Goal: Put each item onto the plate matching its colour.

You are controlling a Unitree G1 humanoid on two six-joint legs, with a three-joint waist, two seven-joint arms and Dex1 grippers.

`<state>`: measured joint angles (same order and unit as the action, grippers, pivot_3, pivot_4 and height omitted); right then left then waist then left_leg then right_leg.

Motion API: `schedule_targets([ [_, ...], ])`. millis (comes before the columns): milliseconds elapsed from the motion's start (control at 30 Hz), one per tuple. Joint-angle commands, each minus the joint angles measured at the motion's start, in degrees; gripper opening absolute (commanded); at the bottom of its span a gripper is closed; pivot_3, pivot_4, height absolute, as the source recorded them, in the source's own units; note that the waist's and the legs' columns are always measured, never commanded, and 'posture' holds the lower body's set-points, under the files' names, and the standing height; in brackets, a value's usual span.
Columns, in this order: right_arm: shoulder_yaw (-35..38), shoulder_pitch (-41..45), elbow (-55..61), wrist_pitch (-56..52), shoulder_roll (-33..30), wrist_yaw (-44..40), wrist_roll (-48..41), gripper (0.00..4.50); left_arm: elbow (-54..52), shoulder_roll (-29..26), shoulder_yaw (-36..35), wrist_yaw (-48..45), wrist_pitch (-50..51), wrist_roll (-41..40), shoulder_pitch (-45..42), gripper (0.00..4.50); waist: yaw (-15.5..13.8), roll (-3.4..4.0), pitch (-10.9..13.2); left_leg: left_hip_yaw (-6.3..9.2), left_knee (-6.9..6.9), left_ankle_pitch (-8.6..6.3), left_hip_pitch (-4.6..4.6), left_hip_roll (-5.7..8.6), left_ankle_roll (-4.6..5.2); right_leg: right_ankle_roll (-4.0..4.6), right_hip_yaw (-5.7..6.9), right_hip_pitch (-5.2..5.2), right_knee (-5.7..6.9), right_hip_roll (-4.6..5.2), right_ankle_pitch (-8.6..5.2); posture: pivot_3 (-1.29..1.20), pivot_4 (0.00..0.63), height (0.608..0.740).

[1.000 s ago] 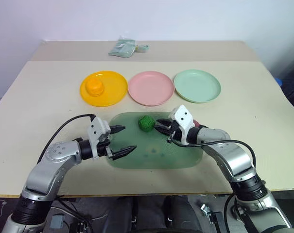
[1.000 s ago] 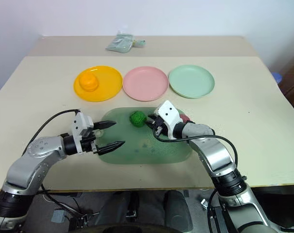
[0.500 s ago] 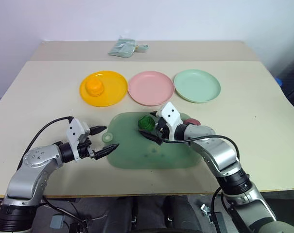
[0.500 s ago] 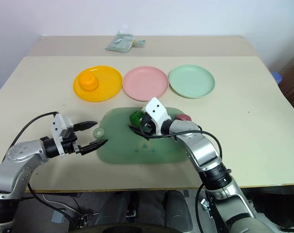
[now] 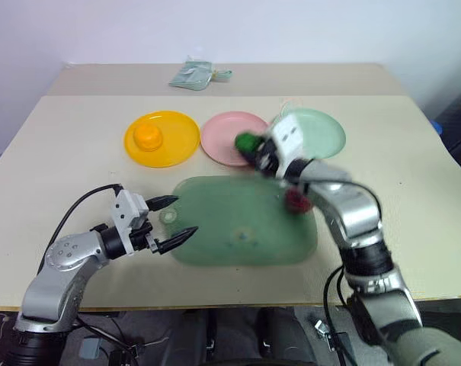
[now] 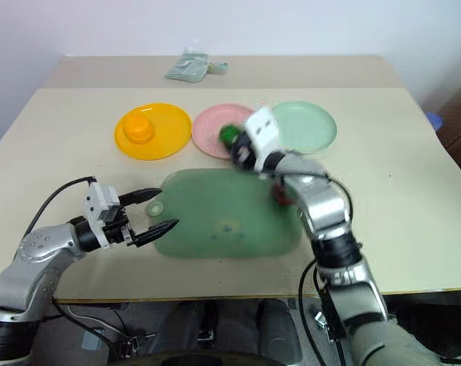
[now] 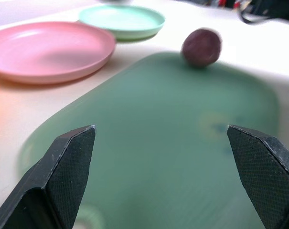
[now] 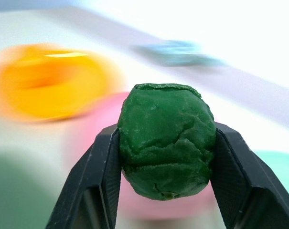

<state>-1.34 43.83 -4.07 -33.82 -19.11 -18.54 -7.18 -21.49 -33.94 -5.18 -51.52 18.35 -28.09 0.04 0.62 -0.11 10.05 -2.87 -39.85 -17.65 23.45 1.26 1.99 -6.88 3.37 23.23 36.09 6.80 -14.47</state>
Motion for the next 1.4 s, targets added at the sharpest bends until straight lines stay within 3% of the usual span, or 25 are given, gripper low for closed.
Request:
schedule_targets([
  [33,5.1,5.7,-20.3,7.2,-1.6,5.7,2.3,1.93,-0.1,1.2,1.5,0.1,-1.3,0.1,-1.4,4.50,0.2,-0.01,0.0,-0.04,0.00,0.00,0.00,0.01,0.00,0.00,-0.01,0.00,-0.01,0.00,0.00,0.00,0.150,0.740],
  [133,6.2,10.6,-34.8,13.8,-1.6,5.3,2.4,1.93,1.1,1.9,2.2,-0.1,-2.6,0.7,-1.7,4.50,0.6,0.04,0.0,-0.15,0.15,0.02,0.00,0.00,-0.01,0.00,-0.04,0.05,0.00,-0.02,0.00,0.00,0.150,0.740],
  [233,6.6,13.3,-42.6,19.9,-2.1,3.0,2.4,3.35,1.9,2.4,2.8,-0.5,-4.3,1.4,-0.9,4.50,1.1,0.13,0.1,-0.29,0.37,0.07,0.00,-0.04,-0.06,0.00,-0.08,0.15,-0.01,-0.06,0.00,0.00,0.150,0.740],
  [300,6.6,13.2,-41.8,23.3,-2.9,0.8,2.2,4.37,2.1,2.8,3.2,-0.7,-5.5,1.9,0.1,4.50,1.6,0.15,0.1,-0.32,0.45,0.08,0.00,-0.05,-0.06,0.00,-0.08,0.17,-0.03,-0.05,0.00,0.00,0.150,0.740],
  [333,6.3,12.4,-39.9,24.7,-3.5,-0.6,2.2,4.45,2.2,3.0,3.3,-0.7,-6.1,2.1,0.6,4.50,1.7,0.17,0.1,-0.32,0.47,0.08,0.00,-0.05,-0.06,0.00,-0.08,0.17,-0.04,-0.05,0.00,0.00,0.150,0.740],
  [433,5.3,7.9,-30.5,26.3,-5.5,-6.7,1.3,4.45,2.6,3.5,3.6,-0.7,-7.4,2.5,2.0,4.50,1.6,0.18,0.1,-0.30,0.48,0.08,0.00,-0.06,-0.06,0.00,-0.08,0.16,-0.06,-0.03,0.00,0.00,0.150,0.740],
  [533,4.4,-6.1,-6.2,19.4,-11.6,-23.3,-8.5,4.45,3.9,4.0,4.6,-1.5,-9.1,3.1,2.6,4.50,0.1,0.18,0.1,-0.20,0.48,0.08,-0.02,-0.06,-0.06,-0.01,-0.06,0.11,-0.07,-0.03,0.00,0.00,0.150,0.740],
  [600,4.2,-13.7,4.7,14.2,-15.5,-29.1,-13.3,4.45,4.9,4.1,5.1,-2.1,-9.7,3.3,2.1,4.50,-0.1,0.18,0.1,-0.02,0.51,0.04,-0.05,-0.06,-0.01,-0.01,0.00,-0.05,-0.17,-0.03,0.00,0.00,0.150,0.740],
  [700,3.0,-23.7,13.2,9.5,-20.1,-32.8,-14.6,4.45,7.0,4.2,6.0,-3.6,-10.4,3.5,0.3,4.50,-0.5,0.20,0.1,-0.12,0.45,0.01,-0.06,-0.03,0.04,-0.02,-0.01,-0.09,-0.38,0.04,0.01,0.00,0.150,0.740],
  [833,1.8,-28.3,15.2,8.4,-21.1,-31.5,-12.6,4.45,8.5,4.4,6.7,-4.5,-10.4,3.4,-1.9,4.50,-0.1,0.22,0.1,-0.11,0.42,0.01,-0.13,-0.05,0.03,0.00,-0.03,-0.10,-0.35,0.04,0.03,0.00,0.150,0.740],
  [967,0.7,-27.7,12.9,8.7,-19.6,-28.5,-9.6,4.45,8.2,4.5,7.0,-4.1,-8.8,3.2,-4.1,4.50,0.0,0.24,0.0,-0.11,0.42,0.05,-0.12,-0.05,-0.04,0.01,-0.07,-0.01,-0.26,0.04,0.02,0.00,0.150,0.740],
  [1067,0.0,-26.0,12.9,8.5,-17.5,-27.5,-9.9,3.58,6.6,4.2,6.7,-3.3,-7.0,2.8,-4.7,4.50,0.0,0.23,0.0,-0.12,0.41,0.06,-0.10,-0.05,-0.04,0.01,-0.06,-0.01,-0.27,0.03,0.02,0.00,0.150,0.740],
  [1133,-0.6,-25.3,13.4,8.3,-16.7,-27.4,-9.7,2.58,5.6,4.0,6.3,-2.6,-6.1,2.7,-4.5,4.50,0.0,0.23,0.0,-0.12,0.41,0.06,-0.10,-0.05,-0.05,0.01,-0.06,-0.01,-0.27,0.03,0.02,0.00,0.150,0.740],
  [1167,-1.4,-24.2,13.3,8.6,-15.9,-27.1,-9.3,2.30,4.9,3.8,5.6,-1.9,-5.6,2.6,-4.1,4.50,-0.1,0.23,0.0,-0.11,0.41,0.06,-0.10,-0.05,-0.05,0.01,-0.06,-0.01,-0.27,0.03,0.02,0.00,0.150,0.740],
  [1300,-4.8,-14.4,7.2,11.3,-7.6,-21.2,-5.6,2.30,1.9,2.9,1.3,1.8,-3.5,1.7,-1.9,4.50,0.6,0.23,0.1,-0.13,0.39,0.08,-0.10,-0.08,-0.08,0.01,-0.10,0.02,-0.25,0.00,0.02,0.00,0.150,0.740],
  [1400,-4.7,-4.4,-5.1,11.8,1.1,-11.4,-1.8,2.30,0.7,2.6,-1.2,4.2,-2.5,1.4,-0.7,4.50,0.4,0.23,0.1,-0.12,0.42,0.15,-0.08,-0.08,-0.20,0.07,-0.09,0.16,-0.10,-0.02,-0.01,0.00,0.150,0.740],
])
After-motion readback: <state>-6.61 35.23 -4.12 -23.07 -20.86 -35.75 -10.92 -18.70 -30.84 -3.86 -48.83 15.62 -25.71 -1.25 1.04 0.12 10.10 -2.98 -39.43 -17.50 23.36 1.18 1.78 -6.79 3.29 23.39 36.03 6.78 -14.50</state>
